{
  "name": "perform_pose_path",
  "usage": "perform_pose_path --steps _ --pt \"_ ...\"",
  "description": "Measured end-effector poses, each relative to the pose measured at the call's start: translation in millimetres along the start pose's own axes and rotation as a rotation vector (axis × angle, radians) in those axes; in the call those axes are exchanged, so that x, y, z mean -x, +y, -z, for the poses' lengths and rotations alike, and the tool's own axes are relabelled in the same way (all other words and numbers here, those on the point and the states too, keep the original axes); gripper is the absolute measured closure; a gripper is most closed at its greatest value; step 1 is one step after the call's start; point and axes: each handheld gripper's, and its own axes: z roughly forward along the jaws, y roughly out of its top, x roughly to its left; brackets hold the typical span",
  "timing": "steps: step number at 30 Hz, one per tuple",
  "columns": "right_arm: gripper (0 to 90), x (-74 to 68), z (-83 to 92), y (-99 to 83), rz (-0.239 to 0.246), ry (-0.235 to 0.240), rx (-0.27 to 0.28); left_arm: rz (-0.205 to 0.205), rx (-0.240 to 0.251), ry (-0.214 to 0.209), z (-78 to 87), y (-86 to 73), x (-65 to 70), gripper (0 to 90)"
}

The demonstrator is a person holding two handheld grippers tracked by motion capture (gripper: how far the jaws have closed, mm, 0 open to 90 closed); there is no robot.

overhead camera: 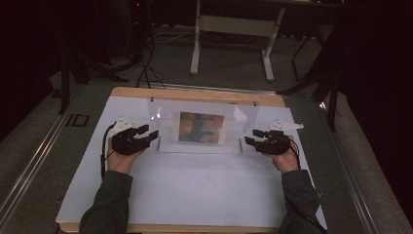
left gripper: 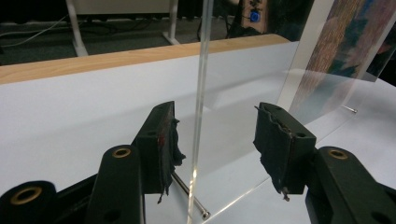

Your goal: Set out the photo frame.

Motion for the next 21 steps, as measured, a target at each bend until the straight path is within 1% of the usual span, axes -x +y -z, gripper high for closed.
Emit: perform_pose_path --steps 3,10,14,21 --pt "46.5 2.8 2.6 -0.8 -0.003 0.002 -0.008 0.013 0.01 0.0 3.6 0.1 -2.2 49.0" --pt "47.7 6.5 4.2 -3.1 0.001 -0.01 -0.037 0.01 0.012 0.005 9.5 0.2 -4.0 49.1" --pt "48.1 9.9 5.4 -5.3 -0.007 -0.02 -0.051 0.022 0.018 0.016 14.2 -1.0 -7.7 49.2" --pt "48.0 20.2 6.3 -12.1 -0.048 -0.071 -0.056 0.053 0.029 0.047 21.2 -2.9 -19.1 49.2"
